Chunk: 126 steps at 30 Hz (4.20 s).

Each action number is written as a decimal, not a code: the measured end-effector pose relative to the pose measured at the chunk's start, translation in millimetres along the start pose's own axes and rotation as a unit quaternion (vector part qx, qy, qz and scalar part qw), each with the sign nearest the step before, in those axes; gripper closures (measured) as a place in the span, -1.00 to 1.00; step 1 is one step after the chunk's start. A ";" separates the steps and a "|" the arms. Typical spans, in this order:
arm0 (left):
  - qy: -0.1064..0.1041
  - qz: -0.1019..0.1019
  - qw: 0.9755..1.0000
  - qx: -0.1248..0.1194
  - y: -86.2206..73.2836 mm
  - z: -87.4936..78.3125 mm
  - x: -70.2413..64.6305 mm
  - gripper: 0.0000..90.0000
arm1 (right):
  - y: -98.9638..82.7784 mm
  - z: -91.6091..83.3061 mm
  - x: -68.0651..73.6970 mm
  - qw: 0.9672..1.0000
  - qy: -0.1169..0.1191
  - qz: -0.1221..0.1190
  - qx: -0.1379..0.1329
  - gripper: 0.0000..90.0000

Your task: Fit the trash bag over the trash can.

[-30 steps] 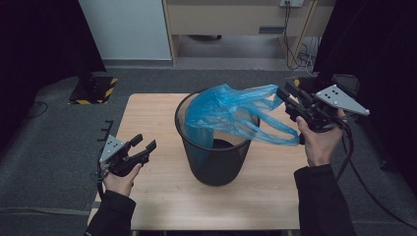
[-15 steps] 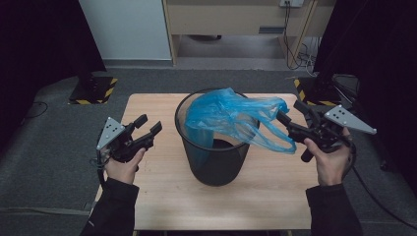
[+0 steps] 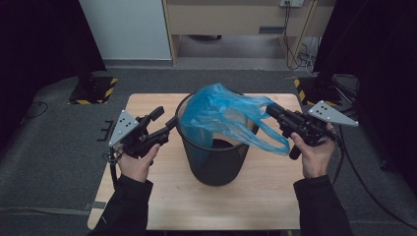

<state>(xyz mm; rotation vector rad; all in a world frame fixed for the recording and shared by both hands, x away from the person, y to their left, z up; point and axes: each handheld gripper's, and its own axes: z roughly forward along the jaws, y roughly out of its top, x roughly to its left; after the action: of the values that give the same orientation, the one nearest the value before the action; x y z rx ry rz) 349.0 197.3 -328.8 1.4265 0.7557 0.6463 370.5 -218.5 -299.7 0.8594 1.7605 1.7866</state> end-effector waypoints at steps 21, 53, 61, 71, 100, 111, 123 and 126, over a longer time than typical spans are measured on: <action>-0.019 0.006 1.000 -0.006 1.4 -8.7 -14.1 -0.20 | -0.5 51.3 86.9 0.989 0.121 -0.080 0.030 0.89; -0.095 -0.014 0.995 -0.039 29.7 16.5 -50.7 -0.11 | -23.3 71.4 113.2 0.982 0.139 -0.111 0.055 0.88; -0.125 -0.049 0.991 -0.026 28.6 24.6 -48.2 0.44 | -23.8 73.4 115.6 0.982 0.144 -0.110 0.054 0.87; -0.123 -0.037 0.991 -0.024 31.4 28.5 -48.7 0.96 | -23.2 68.1 109.2 0.984 0.154 -0.074 0.041 0.51; -0.049 -0.066 0.994 -0.078 46.8 -2.6 -5.7 0.98 | -33.1 47.4 111.7 0.974 0.143 -0.140 0.110 0.24; -0.011 -0.083 0.993 -0.079 34.7 -28.6 23.1 0.98 | -34.1 46.2 111.1 0.969 0.159 -0.141 0.123 0.41; 0.018 -0.094 0.994 -0.051 8.6 -39.8 40.8 0.98 | -33.2 40.9 103.8 0.972 0.181 -0.104 0.103 0.64; 0.017 -0.097 0.994 -0.045 3.4 -40.0 42.3 0.98 | -29.4 36.8 102.9 0.973 0.185 -0.097 0.094 0.86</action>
<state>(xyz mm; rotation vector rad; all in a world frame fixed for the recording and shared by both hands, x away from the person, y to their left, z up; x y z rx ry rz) 343.9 255.3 -328.2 1.2450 0.8711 0.5480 324.1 -117.2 -319.9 0.4175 2.1939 1.7536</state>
